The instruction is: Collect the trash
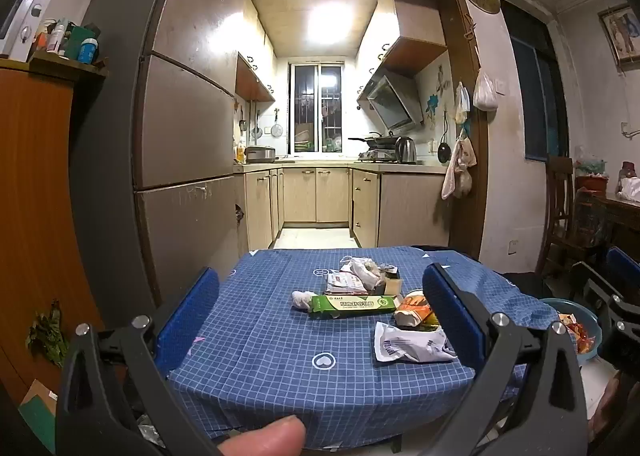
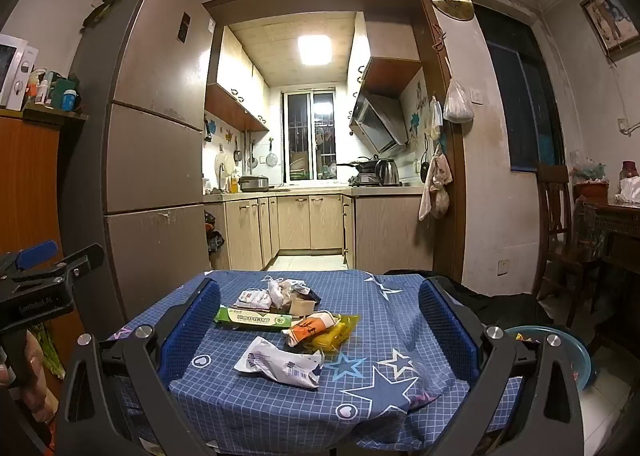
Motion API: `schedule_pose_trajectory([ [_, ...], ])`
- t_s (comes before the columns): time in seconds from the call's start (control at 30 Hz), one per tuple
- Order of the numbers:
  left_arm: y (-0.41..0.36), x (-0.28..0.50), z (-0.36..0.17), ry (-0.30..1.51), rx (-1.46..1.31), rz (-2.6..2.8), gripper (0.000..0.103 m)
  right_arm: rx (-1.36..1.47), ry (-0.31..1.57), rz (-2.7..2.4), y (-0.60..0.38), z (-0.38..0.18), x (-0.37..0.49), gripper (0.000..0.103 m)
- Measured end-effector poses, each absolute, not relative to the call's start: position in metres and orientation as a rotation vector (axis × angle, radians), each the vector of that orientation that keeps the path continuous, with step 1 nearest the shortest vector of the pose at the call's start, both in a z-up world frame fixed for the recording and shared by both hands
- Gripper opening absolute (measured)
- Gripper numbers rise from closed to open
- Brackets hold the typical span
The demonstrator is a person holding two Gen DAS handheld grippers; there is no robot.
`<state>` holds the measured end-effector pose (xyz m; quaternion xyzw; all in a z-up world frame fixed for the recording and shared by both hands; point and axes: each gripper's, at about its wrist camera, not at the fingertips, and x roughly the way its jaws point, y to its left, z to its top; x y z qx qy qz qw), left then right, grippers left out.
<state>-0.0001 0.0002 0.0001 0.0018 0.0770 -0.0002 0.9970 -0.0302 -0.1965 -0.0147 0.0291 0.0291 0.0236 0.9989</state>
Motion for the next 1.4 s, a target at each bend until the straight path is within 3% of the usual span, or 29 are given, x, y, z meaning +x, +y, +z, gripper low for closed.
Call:
schedule_pose_trajectory([
  [1.4, -0.004, 0.002, 0.0, 0.161, 0.014, -0.002, 0.098, 0.061, 0.069, 0.048, -0.199, -0.014, -0.029, 0.099],
])
